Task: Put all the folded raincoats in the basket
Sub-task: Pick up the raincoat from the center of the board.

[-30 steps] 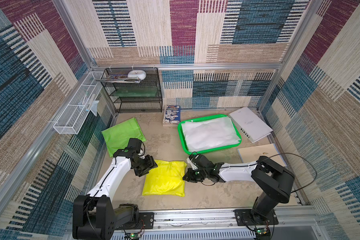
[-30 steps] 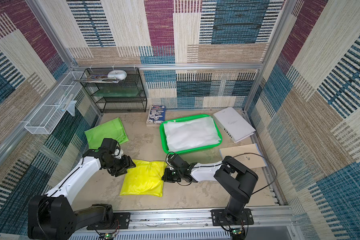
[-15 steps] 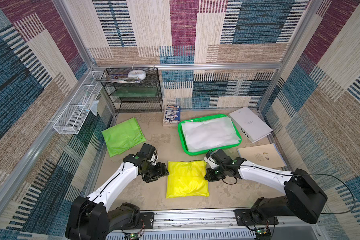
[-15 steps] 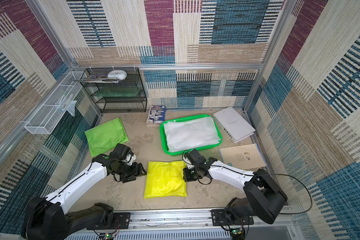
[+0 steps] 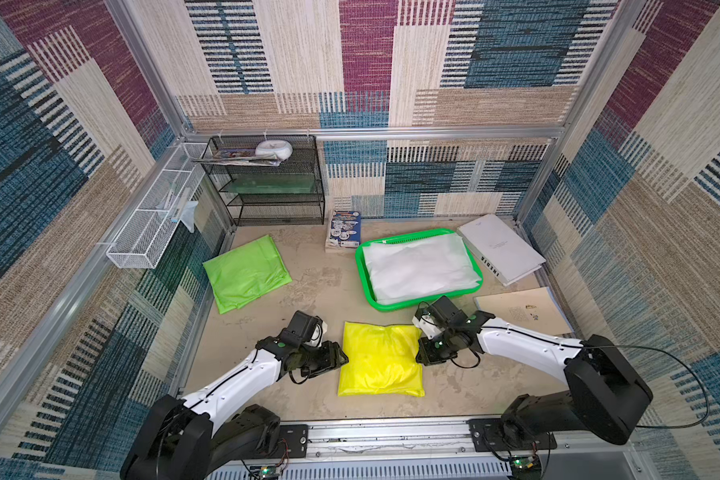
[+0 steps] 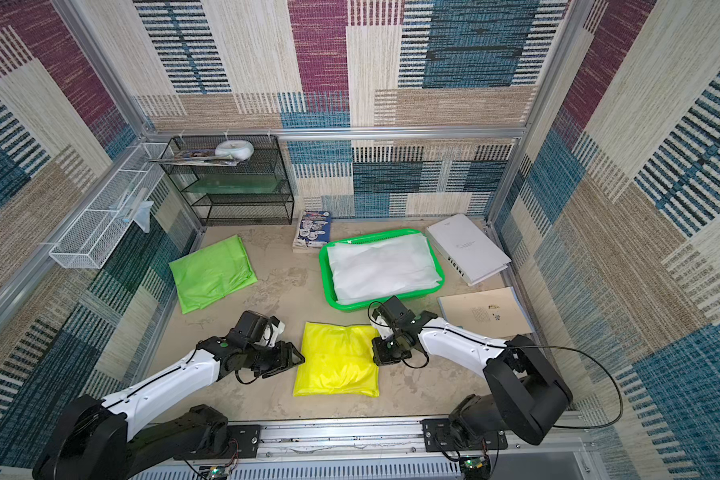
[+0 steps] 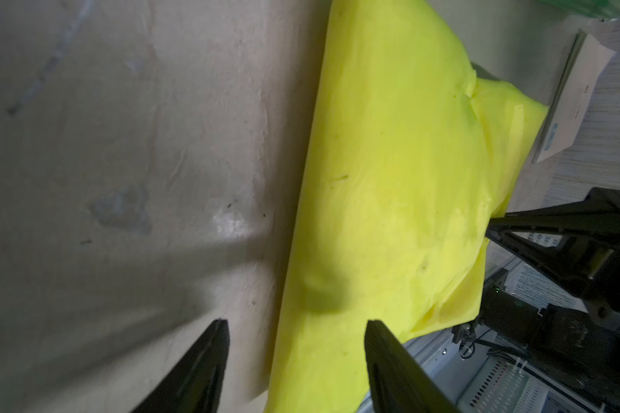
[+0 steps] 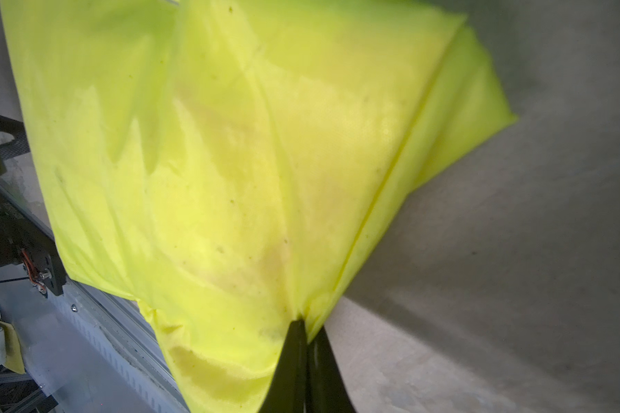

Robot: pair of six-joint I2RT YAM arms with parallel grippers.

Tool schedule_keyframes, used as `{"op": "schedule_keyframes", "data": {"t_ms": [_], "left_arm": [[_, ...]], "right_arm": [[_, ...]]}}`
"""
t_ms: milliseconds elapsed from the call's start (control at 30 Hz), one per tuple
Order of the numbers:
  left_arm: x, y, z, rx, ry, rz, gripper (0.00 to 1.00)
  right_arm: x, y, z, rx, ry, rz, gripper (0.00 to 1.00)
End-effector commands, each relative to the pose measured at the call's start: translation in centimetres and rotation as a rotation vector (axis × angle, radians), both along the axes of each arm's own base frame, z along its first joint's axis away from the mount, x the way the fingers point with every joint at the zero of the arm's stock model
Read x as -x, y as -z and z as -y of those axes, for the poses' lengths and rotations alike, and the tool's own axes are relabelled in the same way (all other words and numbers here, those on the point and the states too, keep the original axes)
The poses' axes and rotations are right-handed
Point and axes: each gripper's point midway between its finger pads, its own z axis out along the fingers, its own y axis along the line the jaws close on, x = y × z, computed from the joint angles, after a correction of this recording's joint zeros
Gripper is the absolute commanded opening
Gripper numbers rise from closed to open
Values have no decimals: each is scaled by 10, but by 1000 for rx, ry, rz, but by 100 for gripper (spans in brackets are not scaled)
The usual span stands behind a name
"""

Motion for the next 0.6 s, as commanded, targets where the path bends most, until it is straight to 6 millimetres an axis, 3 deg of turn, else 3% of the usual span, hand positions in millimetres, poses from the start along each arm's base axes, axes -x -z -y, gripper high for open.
{"op": "schedule_keyframes", "data": {"t_ms": [0, 133, 567], "left_arm": [[-17, -6, 17, 87, 20, 68, 63], [-16, 4, 13, 49, 27, 51, 55], [-20, 9, 18, 70, 25, 49, 35]], "right_arm": [[6, 2, -1, -5, -23, -22, 3], [4, 3, 0, 1, -22, -22, 3], [4, 5, 0, 0, -17, -26, 3]]}}
